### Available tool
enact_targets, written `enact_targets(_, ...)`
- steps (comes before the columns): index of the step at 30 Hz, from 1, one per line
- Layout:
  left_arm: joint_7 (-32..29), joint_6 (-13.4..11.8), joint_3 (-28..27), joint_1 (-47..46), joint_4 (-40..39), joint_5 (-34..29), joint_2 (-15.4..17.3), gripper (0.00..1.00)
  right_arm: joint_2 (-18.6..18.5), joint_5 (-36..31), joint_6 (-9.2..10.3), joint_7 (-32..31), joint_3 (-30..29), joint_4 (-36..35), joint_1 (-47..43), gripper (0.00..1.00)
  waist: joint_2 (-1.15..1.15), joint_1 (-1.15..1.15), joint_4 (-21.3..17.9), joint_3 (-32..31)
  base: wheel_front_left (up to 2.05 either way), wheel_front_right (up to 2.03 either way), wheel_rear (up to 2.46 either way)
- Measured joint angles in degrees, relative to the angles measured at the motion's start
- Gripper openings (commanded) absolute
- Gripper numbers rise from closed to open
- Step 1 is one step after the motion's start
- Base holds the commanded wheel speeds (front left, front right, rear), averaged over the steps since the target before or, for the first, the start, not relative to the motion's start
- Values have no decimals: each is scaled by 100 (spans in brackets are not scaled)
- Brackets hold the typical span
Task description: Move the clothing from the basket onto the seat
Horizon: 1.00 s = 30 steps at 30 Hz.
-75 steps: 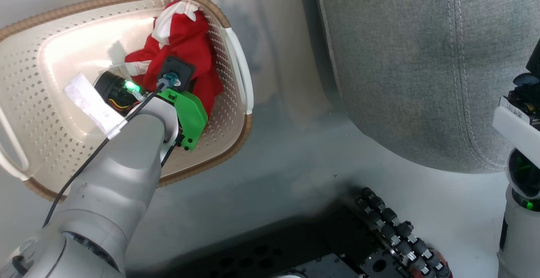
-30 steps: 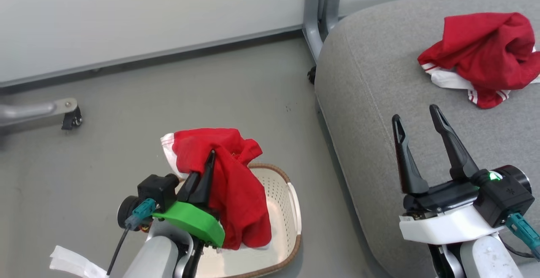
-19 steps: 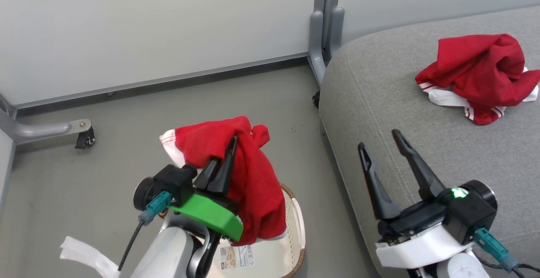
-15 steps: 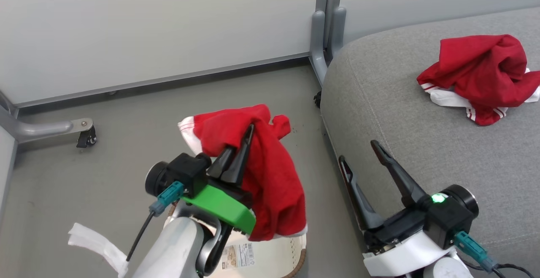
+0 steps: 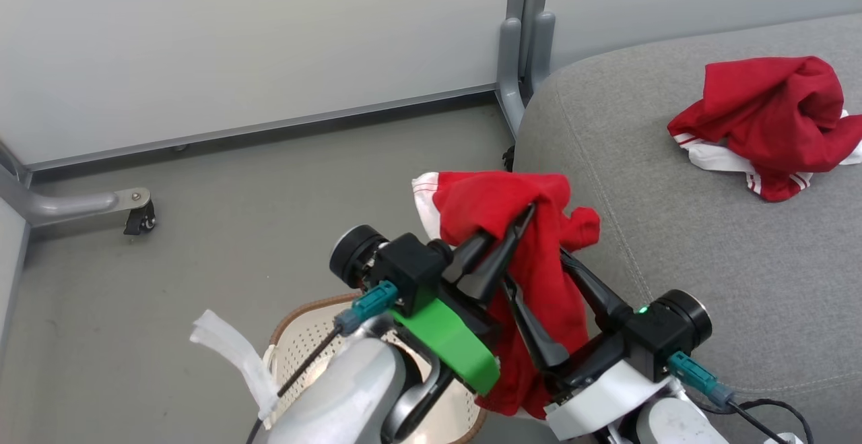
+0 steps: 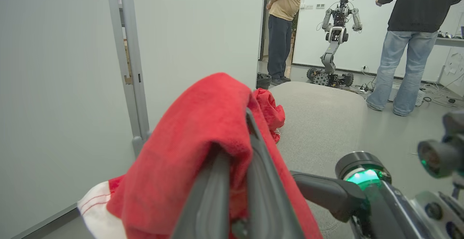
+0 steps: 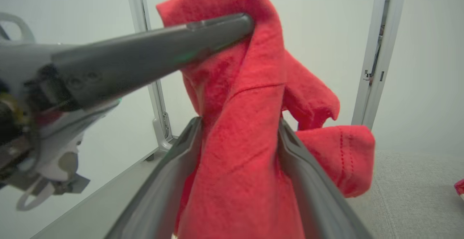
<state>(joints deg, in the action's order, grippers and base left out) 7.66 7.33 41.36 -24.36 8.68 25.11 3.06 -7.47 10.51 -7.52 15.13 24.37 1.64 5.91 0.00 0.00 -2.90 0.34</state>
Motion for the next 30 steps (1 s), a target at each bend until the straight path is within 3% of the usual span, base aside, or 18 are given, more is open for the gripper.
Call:
enact_targets(5, -10, 5, 341, -130, -164, 102, -13, 0, -3, 49, 0, 0, 141, 347, 62, 100, 0, 0, 11, 13, 0, 0, 0)
enact_targets(6, -11, 3, 375, -147, -172, 118, -13, 0, 1, 52, -1, 0, 153, 392, 62, 89, 0, 0, 14, 14, 0, 0, 0)
enact_targets(8, -10, -23, 421, -193, -167, 137, -12, 0, 30, 89, 0, 0, 141, 377, 79, 0, 0, 0, 16, 17, 0, 0, 0)
enact_targets(18, 48, -137, 389, -207, 452, 285, -10, 0, -4, 183, 1, 0, 71, 331, 80, 0, 0, 0, 18, 42, 0, 0, 0)
enact_targets(19, 57, -166, 375, -205, 477, 291, -10, 18, -2, 183, 1, 0, 51, 332, 69, 0, 0, 0, 23, 44, 0, 0, 0)
enact_targets(20, 58, -200, 363, -205, 509, 290, -10, 76, 3, 183, 1, 0, 24, 333, 57, 0, 0, 0, 31, 46, 0, 0, 0)
enact_targets(21, 73, -215, 365, -205, 547, 289, -8, 100, 11, 183, 1, 0, 2, 337, 49, 0, 0, 0, 37, 47, 0, 0, 0)
enact_targets(30, 65, -232, 415, -202, 753, 332, 4, 100, 98, 225, 1, 0, -241, 459, 31, 0, 0, 0, 98, 57, 0, 0, 0)
